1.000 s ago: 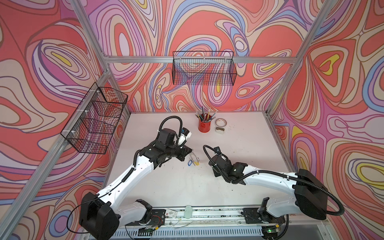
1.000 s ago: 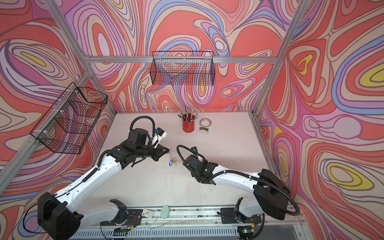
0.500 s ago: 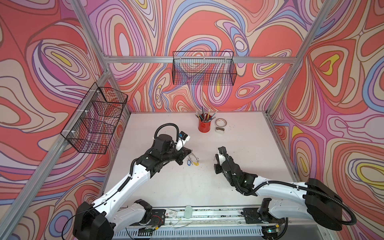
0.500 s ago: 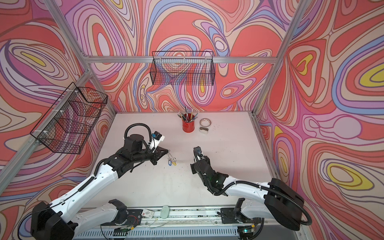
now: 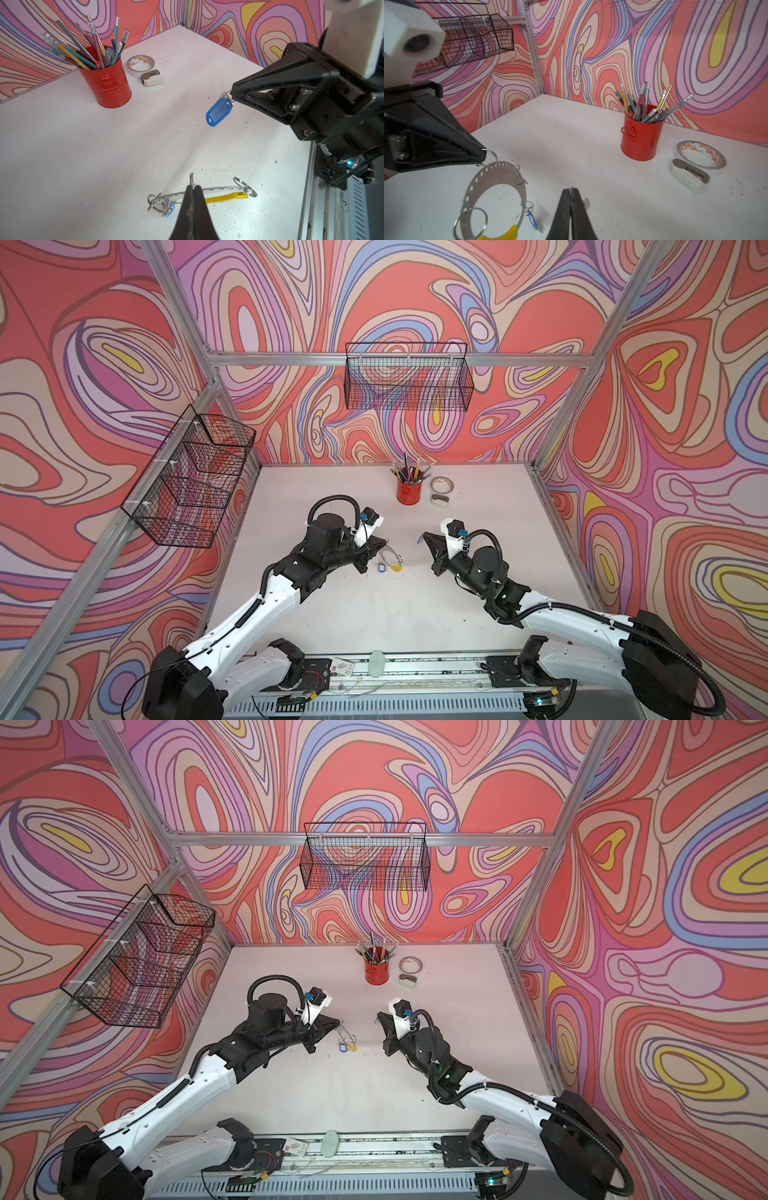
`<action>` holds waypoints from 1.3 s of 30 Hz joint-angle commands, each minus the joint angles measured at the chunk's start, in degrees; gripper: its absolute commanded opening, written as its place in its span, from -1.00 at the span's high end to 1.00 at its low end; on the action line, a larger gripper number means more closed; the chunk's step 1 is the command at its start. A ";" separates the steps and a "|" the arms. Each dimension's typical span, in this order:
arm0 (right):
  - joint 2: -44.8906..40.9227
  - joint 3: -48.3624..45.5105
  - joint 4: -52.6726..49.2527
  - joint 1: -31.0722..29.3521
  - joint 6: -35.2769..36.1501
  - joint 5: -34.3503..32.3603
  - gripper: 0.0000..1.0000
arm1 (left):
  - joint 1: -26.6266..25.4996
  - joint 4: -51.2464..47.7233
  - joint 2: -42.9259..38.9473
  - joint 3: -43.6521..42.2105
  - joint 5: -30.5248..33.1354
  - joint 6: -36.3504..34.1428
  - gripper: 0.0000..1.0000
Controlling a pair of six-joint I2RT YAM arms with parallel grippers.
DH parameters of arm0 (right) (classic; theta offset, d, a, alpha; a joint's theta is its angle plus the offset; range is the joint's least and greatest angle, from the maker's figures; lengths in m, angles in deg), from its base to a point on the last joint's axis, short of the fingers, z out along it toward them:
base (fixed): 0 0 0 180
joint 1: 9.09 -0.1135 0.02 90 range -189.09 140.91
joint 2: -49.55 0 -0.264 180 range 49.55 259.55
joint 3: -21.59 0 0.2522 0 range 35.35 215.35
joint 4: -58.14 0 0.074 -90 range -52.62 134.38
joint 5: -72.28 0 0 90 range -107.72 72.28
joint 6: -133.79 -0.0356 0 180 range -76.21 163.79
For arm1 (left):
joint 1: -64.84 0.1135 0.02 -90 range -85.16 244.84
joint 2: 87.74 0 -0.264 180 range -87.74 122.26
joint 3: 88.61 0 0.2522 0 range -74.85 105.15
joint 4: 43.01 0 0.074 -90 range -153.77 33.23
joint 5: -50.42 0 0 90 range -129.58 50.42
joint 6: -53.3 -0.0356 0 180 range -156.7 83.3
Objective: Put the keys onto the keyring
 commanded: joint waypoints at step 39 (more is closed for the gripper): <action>7.30 4.90 7.60 1.14 -9.38 24.18 1.00 | -3.86 2.42 1.16 0.18 -1.39 -2.54 1.00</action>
